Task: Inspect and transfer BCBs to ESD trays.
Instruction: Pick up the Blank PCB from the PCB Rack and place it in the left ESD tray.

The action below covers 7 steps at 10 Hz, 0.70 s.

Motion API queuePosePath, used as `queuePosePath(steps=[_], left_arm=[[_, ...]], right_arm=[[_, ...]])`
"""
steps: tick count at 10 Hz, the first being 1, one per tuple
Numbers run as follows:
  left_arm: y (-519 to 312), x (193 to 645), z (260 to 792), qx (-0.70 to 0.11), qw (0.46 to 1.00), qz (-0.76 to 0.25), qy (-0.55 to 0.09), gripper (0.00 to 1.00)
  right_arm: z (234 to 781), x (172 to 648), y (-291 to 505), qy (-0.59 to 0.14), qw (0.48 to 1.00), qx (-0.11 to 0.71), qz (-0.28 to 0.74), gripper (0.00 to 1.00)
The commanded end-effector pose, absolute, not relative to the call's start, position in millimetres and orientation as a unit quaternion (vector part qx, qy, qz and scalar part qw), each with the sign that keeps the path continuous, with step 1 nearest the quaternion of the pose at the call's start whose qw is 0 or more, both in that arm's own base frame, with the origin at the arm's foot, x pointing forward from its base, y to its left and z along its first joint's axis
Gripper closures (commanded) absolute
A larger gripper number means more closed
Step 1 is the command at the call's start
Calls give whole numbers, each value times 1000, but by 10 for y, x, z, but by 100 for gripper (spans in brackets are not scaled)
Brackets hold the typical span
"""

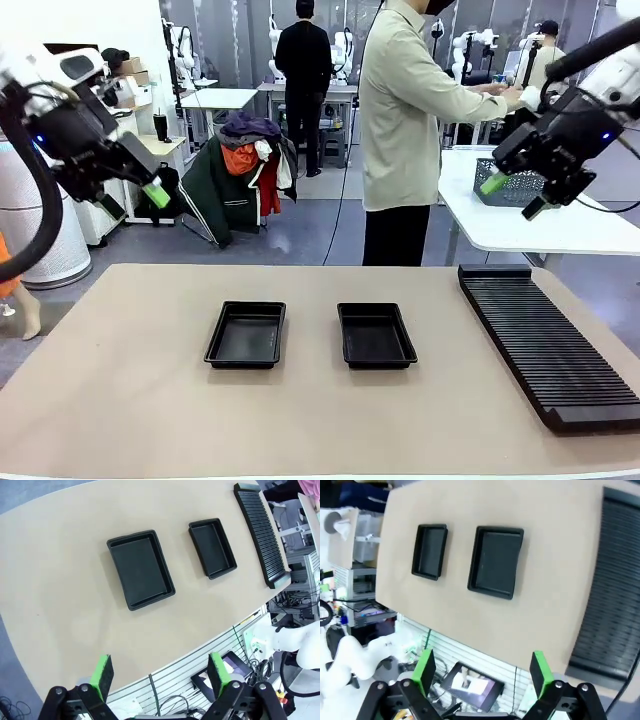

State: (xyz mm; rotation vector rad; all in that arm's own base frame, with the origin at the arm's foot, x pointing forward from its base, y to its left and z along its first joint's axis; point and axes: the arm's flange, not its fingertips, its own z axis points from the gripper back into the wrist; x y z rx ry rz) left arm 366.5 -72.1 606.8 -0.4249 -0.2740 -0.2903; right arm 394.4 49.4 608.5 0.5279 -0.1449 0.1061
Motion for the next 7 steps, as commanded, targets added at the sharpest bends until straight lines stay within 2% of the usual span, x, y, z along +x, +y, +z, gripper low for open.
queuePosePath(steps=[1,3,7], left_arm=[[-735,3677,6251,-219,961,-118,-122,0],[-691,3612,6444,-209,965,-108,-113,0],[-566,3308,6946,-218,963,-112,-109,0]], right_arm=[[6310,3989,369,-46,957,285,20,0],[6512,3965,176,-32,953,300,7,0],[6891,3810,-168,-63,946,318,-10,0]])
